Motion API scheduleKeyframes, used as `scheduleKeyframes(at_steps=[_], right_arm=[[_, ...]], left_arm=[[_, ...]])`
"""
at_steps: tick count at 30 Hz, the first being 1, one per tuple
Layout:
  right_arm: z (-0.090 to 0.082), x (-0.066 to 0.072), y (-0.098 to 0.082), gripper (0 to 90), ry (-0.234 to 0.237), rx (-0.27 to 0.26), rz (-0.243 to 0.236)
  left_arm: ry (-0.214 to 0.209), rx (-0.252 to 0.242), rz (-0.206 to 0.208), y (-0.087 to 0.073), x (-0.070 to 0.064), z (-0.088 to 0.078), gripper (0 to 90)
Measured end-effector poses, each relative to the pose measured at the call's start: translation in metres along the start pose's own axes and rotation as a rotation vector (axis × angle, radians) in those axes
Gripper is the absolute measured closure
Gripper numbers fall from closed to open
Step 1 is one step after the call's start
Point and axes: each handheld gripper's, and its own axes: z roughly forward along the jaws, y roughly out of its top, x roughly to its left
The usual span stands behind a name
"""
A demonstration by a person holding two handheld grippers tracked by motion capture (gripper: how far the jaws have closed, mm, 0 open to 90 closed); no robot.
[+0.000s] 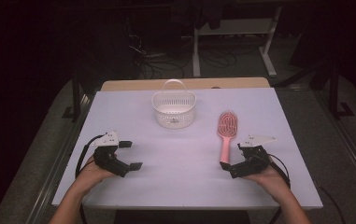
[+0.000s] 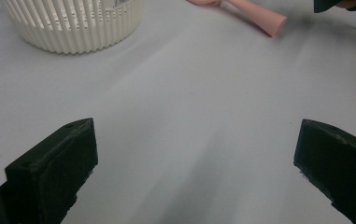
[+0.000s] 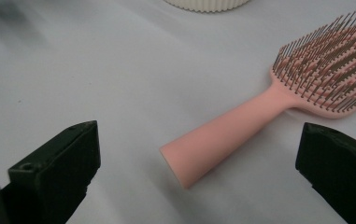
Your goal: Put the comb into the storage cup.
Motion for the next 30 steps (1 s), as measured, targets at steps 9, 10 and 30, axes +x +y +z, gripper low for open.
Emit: scheduleKeyframes(at_steps=[9,10,30], right_arm=[[0.0,0.0,0.004,0.0,0.01,0.001,0.001],[0.001,0.001,0.006,0.0,0.012,0.005,0.0],[0.006,-0.002,0.018,0.0,0.02,0.013,0.015]], left_arm=[[-0.009,-0.002,-0.001,0.0,-0.001,0.001,0.0],[-0.01,-0.001,-0.002,0.0,-0.001,0.001,0.0],[-0.023,-0.019,-0.018,-0.001,0.0,0.0,0.0]])
